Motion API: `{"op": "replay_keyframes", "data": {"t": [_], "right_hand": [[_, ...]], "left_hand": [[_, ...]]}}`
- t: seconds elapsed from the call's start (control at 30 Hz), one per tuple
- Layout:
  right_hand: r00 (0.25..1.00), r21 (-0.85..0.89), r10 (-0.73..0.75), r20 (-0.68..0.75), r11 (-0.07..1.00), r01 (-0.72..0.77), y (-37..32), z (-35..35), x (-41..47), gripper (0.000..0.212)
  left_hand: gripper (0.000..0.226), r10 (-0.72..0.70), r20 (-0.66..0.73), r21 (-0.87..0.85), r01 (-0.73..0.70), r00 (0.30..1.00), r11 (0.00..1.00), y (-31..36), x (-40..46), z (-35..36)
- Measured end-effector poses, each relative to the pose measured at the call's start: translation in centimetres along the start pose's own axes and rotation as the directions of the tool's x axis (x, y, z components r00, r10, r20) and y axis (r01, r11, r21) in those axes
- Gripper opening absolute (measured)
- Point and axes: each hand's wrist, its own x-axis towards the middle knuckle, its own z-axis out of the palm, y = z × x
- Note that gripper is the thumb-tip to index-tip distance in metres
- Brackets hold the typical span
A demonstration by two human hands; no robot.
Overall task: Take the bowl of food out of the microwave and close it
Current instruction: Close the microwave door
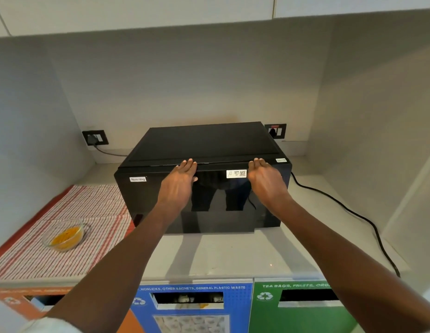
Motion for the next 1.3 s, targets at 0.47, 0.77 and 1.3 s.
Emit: {"op": "replay_keyframes", "data": {"t": [0.47,0.77,1.3], "right_hand": [[1.000,0.047,0.018,-0.006,0.999,-0.018,0.1,0.0,0.1,0.063],[1.000,0.066,0.017,-0.015,0.998,-0.016,0.2,0.0,-0.1,0.062],[0.999,0.051,0.020,-0.050,0.999,-0.017,0.3,0.7,0.7,0.066]], "left_hand": [[0.053,-0.037,0.032,0.008,0.037,0.999,0.999,0.2,0.3,0.2],[0.054,-0.049,0.030,0.001,0.049,0.998,0.999,0.1,0.4,0.5],[0.059,-0.082,-0.004,-0.020,0.081,0.997,0.996,0.2,0.8,1.2]]}}
